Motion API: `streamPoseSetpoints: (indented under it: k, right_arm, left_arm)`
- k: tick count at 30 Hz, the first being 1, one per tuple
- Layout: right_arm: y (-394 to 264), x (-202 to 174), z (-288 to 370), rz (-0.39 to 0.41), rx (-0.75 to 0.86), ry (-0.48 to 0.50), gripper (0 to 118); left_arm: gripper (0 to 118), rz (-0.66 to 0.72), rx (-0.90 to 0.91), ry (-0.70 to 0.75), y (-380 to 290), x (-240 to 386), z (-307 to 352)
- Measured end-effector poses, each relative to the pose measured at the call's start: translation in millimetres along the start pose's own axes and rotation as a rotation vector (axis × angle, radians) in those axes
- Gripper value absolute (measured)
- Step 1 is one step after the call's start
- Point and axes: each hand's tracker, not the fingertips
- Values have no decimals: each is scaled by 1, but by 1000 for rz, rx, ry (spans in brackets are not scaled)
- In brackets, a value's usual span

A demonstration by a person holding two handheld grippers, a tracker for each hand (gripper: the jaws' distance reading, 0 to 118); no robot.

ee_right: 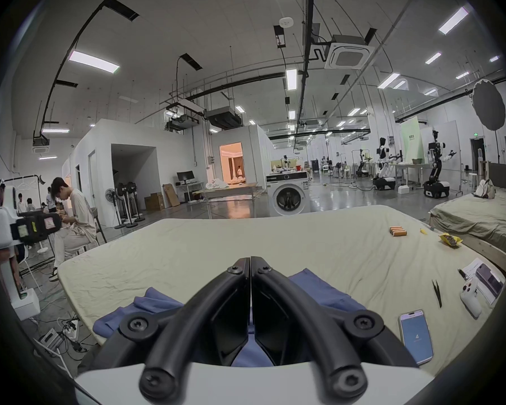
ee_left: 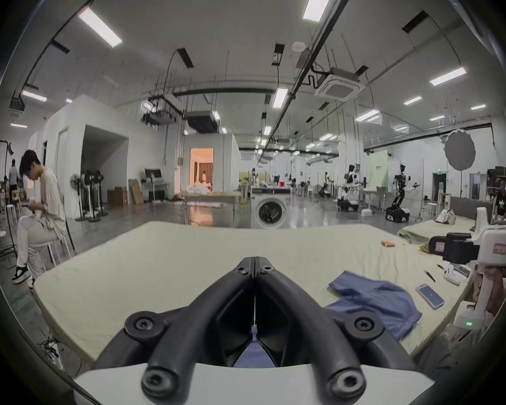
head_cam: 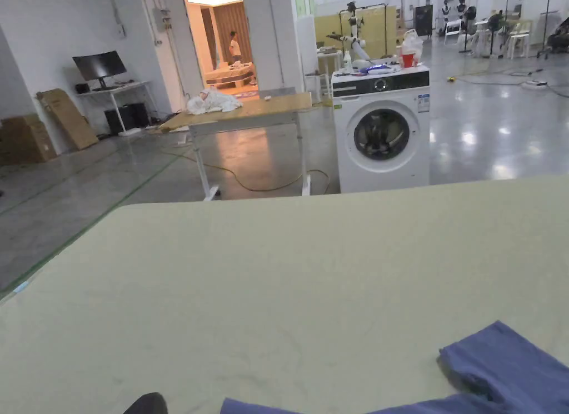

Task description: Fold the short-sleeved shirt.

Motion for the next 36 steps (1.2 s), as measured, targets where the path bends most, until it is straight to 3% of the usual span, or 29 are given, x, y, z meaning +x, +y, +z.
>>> streamPoseSetpoints:
  k: [4,5,8,9,11,15,20,22,26,32,33,36]
  right_arm:
    - [-7,2,-3,-20,-29,1,0]
    - [-9,3,-3,-20,-36,-1,0]
    - [-13,8,-5,-21,-64,-8,0]
    - [-15,10,-5,-28,-73,-15,0]
    - [-18,15,-3,-51,-89,-29,0]
    - [-25,29,3,-85,-120,-73,0]
    - [-31,44,10,-104,-149,-145,0]
    - [-32,49,10,-120,-166,-159,0]
    - [-37,55,3,-126,-187,-175,0]
    - [-10,80,-68,15,-246,-90,2]
    - [-4,90,-90,19,-300,-61,13]
    - [-3,125,-161,2,-384,-1,77]
  left_arm:
    - [4,14,-183,-32,-23,-13,-61]
    - [11,29,-245,-68,-27,-21,-80]
    - [51,79,-421,-95,-43,-38,-151]
    - [58,77,-465,-90,-51,-40,-175]
    - [58,95,-534,-99,-66,-47,-219]
    - [58,57,-688,-47,-98,-52,-297]
    - [55,94,-801,3,-136,-61,-332]
    - [28,93,-821,21,-144,-62,-338]
    - [2,68,-816,16,-152,-58,-334]
    - [1,27,-894,-4,-155,-51,-350]
    - [1,18,-909,-13,-154,-52,-352]
    - [1,26,-914,-30,-151,-54,-358]
